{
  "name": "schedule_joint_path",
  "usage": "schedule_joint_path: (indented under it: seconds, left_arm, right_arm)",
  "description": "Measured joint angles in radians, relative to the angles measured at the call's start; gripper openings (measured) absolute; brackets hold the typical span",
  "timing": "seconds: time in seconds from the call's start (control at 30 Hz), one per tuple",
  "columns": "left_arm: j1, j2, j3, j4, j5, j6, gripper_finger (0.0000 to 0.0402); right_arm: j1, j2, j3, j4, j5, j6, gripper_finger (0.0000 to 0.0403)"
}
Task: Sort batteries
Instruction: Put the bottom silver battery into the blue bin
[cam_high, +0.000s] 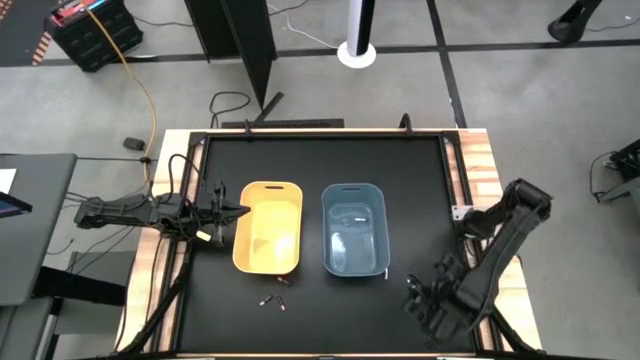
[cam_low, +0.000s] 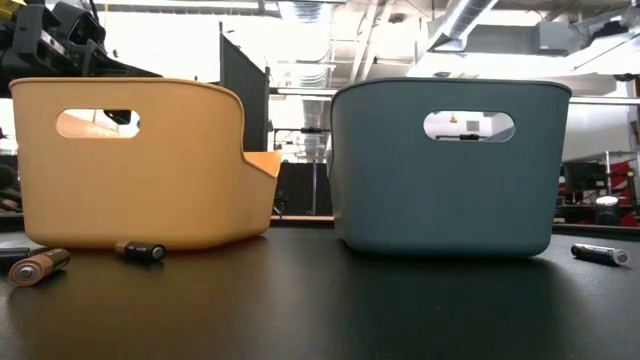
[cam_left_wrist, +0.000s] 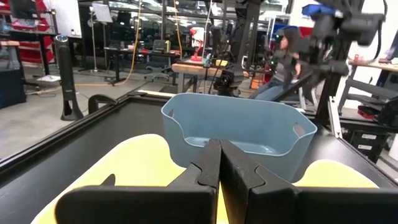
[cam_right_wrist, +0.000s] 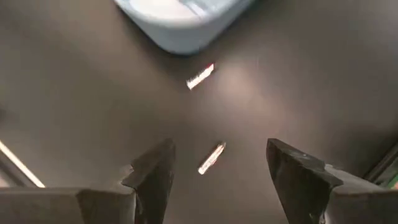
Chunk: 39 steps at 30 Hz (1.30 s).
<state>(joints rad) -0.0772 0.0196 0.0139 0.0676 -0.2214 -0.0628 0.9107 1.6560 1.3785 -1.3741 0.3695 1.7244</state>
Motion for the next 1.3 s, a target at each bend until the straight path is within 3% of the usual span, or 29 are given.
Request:
schedule_joint_path:
  seconds: [0.37,0.53,1.03,1.3]
  left_arm:
    - [0.0,0.0,0.0,0.006,0.0,-0.006,0.0]
    - [0.0,0.0,0.0,0.007,0.0,-0.006,0.0]
    - [0.0,0.0,0.008,0.008,0.0,-0.013,0.0]
    - [0.0,0.0,0.019,0.001,0.0,-0.029,0.0]
  right_arm:
    - [-0.007,0.133,-0.13,0.181,-0.157,0.136,0.0269]
    - [-0.018,0.127,-0.216,0.257,-0.185,0.177,0.0265]
    - [-0.058,0.07,-0.412,0.557,-0.233,0.171,0.0204]
    - [-0.095,0.068,-0.432,0.563,-0.288,0.138,0.0158]
